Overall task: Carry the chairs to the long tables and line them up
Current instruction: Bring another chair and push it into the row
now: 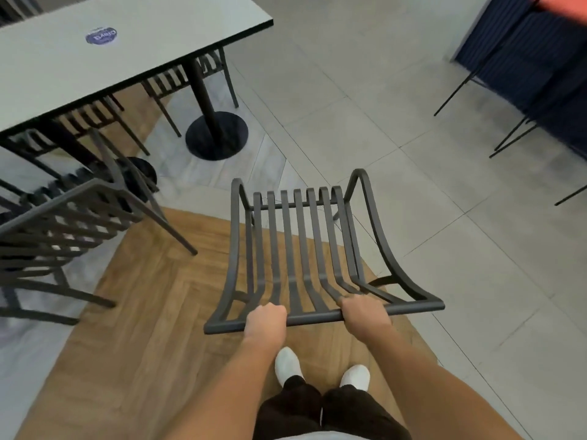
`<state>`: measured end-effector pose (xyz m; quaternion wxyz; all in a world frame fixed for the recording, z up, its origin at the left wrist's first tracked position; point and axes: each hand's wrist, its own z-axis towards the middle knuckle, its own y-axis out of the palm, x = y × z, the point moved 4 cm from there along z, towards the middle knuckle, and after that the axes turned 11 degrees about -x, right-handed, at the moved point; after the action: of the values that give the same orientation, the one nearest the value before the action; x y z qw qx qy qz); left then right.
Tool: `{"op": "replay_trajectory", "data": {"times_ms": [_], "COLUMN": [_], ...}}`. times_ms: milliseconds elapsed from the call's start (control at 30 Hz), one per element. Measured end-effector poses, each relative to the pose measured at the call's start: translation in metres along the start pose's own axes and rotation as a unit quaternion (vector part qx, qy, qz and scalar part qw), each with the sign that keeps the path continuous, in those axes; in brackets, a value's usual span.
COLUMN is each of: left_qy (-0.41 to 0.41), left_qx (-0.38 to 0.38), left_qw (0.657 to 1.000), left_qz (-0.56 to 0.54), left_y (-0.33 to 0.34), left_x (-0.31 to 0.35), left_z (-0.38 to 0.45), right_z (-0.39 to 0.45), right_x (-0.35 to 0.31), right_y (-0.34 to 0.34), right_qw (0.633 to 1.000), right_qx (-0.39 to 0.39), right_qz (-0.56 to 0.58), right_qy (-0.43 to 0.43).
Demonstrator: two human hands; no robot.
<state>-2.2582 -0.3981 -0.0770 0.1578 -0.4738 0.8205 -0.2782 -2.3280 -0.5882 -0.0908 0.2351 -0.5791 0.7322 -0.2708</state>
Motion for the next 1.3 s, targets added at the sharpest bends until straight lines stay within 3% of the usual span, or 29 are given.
{"op": "replay_trajectory", "data": {"times_ms": [200,467,867,1300], "left_qy": [-0.014,-0.044,-0.137,-0.192], "left_qx": [0.003,0.018,0.036,0.022], "left_qw": [0.999,0.996,0.983,0.965], "left_qz": [-0.047,-0.074,-0.116,-0.178], "left_y": [-0.013,-0.041,-0.132,-0.219], "left_x": [-0.013,-0.027,-0.065,-0.095], "left_z": [0.013,0.036,0.103,0.176], "right_z": [0.025,0.066,0.162,0.258], "right_x": [-0.007,-0.010,-0.013,-0.016], "right_y": [-0.030,-0.073,-0.179,-0.283], "right_qw": [0.999,0.997,0.986,0.975], "right_qx": [0.015,0.023,0.024,0.007], "right_qz": [-0.025,-0.078,-0.117,-0.151], "right_qy": [0.020,-0.017,-0.114,-0.160]}}
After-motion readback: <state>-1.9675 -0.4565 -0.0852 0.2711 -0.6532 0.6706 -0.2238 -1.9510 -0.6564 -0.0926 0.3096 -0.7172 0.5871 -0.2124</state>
